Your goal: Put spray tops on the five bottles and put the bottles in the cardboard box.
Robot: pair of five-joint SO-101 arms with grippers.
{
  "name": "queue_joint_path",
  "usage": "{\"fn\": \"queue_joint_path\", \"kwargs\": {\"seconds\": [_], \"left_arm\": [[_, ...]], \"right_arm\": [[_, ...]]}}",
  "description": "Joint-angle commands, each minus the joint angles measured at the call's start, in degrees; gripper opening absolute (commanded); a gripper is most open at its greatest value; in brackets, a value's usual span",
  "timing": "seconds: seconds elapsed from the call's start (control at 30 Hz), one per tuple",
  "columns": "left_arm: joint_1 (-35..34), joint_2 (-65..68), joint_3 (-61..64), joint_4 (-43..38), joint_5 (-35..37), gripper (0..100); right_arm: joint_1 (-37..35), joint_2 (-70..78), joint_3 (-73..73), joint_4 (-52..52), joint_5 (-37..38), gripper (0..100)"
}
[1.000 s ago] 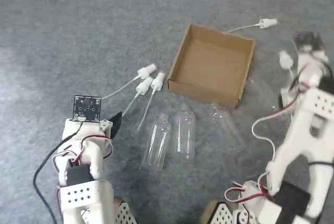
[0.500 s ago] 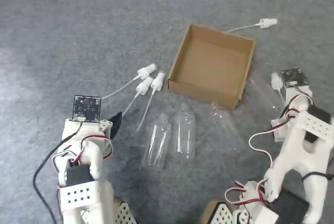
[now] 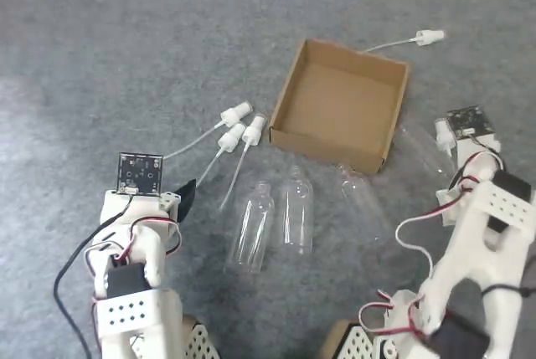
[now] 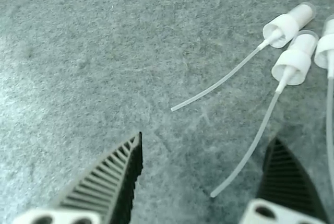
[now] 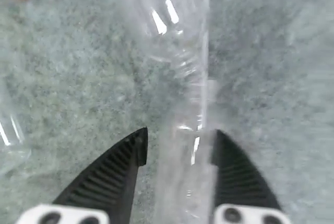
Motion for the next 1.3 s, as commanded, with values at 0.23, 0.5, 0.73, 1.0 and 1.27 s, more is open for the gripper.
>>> {"fn": "queue_joint_path", "kwargs": {"seconds": [0.23,0.5,0.73,1.0,1.27], "left_arm": [[0.3,-0.7,-0.5,-1.4,-0.2,34],[0.3,-0.7,-0.5,-1.4,-0.2,34],[3.2,-0.7,-0.1,-1.1,-0.4,34],[3.1,-0.7,-0.1,-1.3,-0.4,34],[3.1,-0.8,-0.2,-1.4,-0.2,34]], "right_arm": [[1.2,-25.5,-0.5,-6.1,-2.0,7.3],[0.8,-20.6,-6.3,-14.1,-8.1,7.4],[-1.6,-7.0,-17.8,-9.8,-11.1,7.0],[-3.6,-14.9,-6.4,-3.8,-11.0,4.0],[-9.2,-37.8,19.3,-10.0,-10.9,1.7]]}}
